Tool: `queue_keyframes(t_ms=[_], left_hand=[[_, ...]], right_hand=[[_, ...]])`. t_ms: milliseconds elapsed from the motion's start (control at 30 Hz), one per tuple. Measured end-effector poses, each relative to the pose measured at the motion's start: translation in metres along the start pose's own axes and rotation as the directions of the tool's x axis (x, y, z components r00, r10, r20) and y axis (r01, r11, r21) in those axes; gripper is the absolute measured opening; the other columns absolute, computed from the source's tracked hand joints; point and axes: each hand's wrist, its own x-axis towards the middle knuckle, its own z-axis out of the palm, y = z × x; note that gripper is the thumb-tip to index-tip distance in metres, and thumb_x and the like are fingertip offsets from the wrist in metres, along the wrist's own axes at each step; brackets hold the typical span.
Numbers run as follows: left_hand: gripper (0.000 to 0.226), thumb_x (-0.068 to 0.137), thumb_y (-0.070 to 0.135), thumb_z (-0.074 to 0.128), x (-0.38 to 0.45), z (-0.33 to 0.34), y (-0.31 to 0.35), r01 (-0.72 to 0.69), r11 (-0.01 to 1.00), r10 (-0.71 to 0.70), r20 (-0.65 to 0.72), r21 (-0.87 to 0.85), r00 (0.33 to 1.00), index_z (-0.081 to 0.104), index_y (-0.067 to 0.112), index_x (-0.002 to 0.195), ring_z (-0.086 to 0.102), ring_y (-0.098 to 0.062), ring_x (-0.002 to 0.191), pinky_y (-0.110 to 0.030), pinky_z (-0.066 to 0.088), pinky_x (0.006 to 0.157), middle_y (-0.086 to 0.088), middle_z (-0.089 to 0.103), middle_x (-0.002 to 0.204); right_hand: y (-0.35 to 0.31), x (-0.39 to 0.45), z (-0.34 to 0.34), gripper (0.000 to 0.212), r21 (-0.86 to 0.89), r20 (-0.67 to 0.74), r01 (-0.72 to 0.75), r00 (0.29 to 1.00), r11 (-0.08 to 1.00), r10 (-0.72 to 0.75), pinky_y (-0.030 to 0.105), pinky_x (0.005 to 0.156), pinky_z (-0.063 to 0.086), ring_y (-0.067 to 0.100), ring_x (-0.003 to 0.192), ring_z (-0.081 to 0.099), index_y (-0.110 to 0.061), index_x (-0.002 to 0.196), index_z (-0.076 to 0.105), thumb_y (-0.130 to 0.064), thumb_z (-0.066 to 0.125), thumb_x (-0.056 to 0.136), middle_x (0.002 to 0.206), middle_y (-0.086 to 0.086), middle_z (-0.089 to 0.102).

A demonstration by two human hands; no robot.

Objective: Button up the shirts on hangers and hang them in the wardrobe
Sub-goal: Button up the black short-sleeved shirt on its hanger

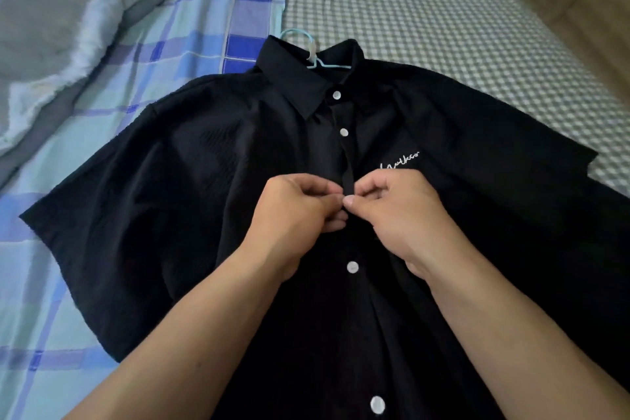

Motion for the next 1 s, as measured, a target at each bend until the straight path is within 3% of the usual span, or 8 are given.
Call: queue_keyframes(t_ms=[133, 200, 333, 400, 533, 800, 900, 1000], left_hand=[[0.010, 0.089, 0.000, 0.072, 0.002, 0.008, -0.007, -0.100, 0.992, 0.104, -0.047, 0.081, 0.993, 0.074, 0.007, 0.082, 0.071, -0.021, 0.068, -0.034, 0.063, 0.073, -0.009, 0.074, 0.071], [0.012, 0.092, 0.008, 0.070, -0.001, 0.011, -0.006, -0.127, 0.989, 0.131, -0.060, 0.071, 0.990, 0.073, 0.004, 0.081, 0.070, -0.021, 0.071, -0.031, 0.062, 0.073, -0.006, 0.072, 0.072], [0.025, 0.085, 0.026, 0.082, -0.013, 0.017, 0.007, -0.099, 0.994, 0.098, 0.005, 0.041, 0.995, 0.071, 0.005, 0.090, 0.069, -0.027, 0.084, -0.042, 0.060, 0.093, -0.020, 0.073, 0.086], [0.028, 0.078, 0.017, 0.089, -0.018, 0.020, 0.010, -0.093, 0.996, 0.094, -0.062, 0.012, 0.994, 0.066, 0.007, 0.091, 0.069, -0.030, 0.085, -0.047, 0.059, 0.094, -0.024, 0.074, 0.093], [0.015, 0.086, -0.003, 0.075, -0.016, 0.018, 0.010, -0.072, 0.992, 0.061, -0.109, -0.105, 0.992, 0.065, 0.007, 0.092, 0.069, -0.027, 0.085, -0.038, 0.060, 0.081, -0.021, 0.071, 0.099], [0.014, 0.085, -0.005, 0.076, -0.018, 0.015, -0.001, -0.182, 0.978, 0.162, -0.184, -0.101, 0.970, 0.067, 0.004, 0.090, 0.070, -0.018, 0.068, -0.027, 0.057, 0.064, -0.008, 0.070, 0.078], [0.014, 0.085, -0.006, 0.075, -0.019, 0.013, -0.003, -0.224, 0.973, 0.213, -0.167, -0.051, 0.963, 0.066, 0.004, 0.087, 0.068, -0.016, 0.066, -0.025, 0.058, 0.062, -0.005, 0.069, 0.073], [0.023, 0.085, -0.010, 0.072, -0.015, 0.010, -0.002, -0.236, 0.970, 0.224, -0.146, -0.064, 0.963, 0.058, 0.008, 0.087, 0.065, -0.016, 0.062, -0.027, 0.057, 0.060, -0.001, 0.066, 0.062]], right_hand=[[0.006, -0.004, -0.001, 0.009, 0.108, 0.042, 0.080, 0.996, 0.991, -0.085, 0.030, 0.068, 0.055, 0.014, 0.067, 0.067, -0.011, 0.078, 0.072, -0.005, 0.072, 0.084, 0.078, 0.007, 0.076], [0.007, -0.009, -0.002, 0.019, 0.163, 0.058, 0.099, 0.992, 0.982, -0.110, 0.028, 0.075, 0.058, 0.016, 0.070, 0.070, -0.011, 0.081, 0.071, 0.003, 0.060, 0.087, 0.078, 0.009, 0.077], [0.005, -0.019, -0.001, 0.016, 0.091, 0.005, 0.125, 0.992, 0.988, -0.126, 0.041, 0.084, 0.061, 0.021, 0.083, 0.074, -0.019, 0.078, 0.073, -0.015, 0.058, 0.079, 0.084, 0.003, 0.077], [0.005, -0.023, 0.001, 0.020, 0.081, -0.011, 0.131, 0.991, 0.988, -0.130, 0.043, 0.084, 0.061, 0.020, 0.085, 0.072, -0.025, 0.079, 0.076, -0.021, 0.059, 0.070, 0.084, -0.002, 0.076], [0.002, -0.024, -0.009, 0.020, 0.152, -0.010, 0.123, 0.992, 0.981, -0.123, 0.034, 0.090, 0.058, 0.019, 0.094, 0.071, -0.023, 0.088, 0.079, -0.009, 0.066, 0.085, 0.093, 0.000, 0.076], [0.005, -0.012, -0.011, 0.004, 0.055, -0.012, 0.217, 0.976, 0.975, -0.216, 0.032, 0.087, 0.058, 0.012, 0.088, 0.071, -0.021, 0.084, 0.078, -0.022, 0.075, 0.085, 0.086, -0.005, 0.076], [0.004, -0.005, -0.011, 0.013, -0.042, -0.007, 0.280, 0.960, 0.959, -0.281, 0.028, 0.077, 0.054, 0.011, 0.079, 0.067, -0.017, 0.083, 0.076, -0.029, 0.075, 0.088, 0.084, -0.003, 0.074], [-0.001, 0.009, -0.017, 0.020, -0.027, 0.125, 0.202, 0.972, 0.979, -0.197, 0.026, 0.064, 0.048, 0.011, 0.068, 0.059, -0.009, 0.078, 0.072, -0.022, 0.070, 0.093, 0.074, 0.001, 0.069]])
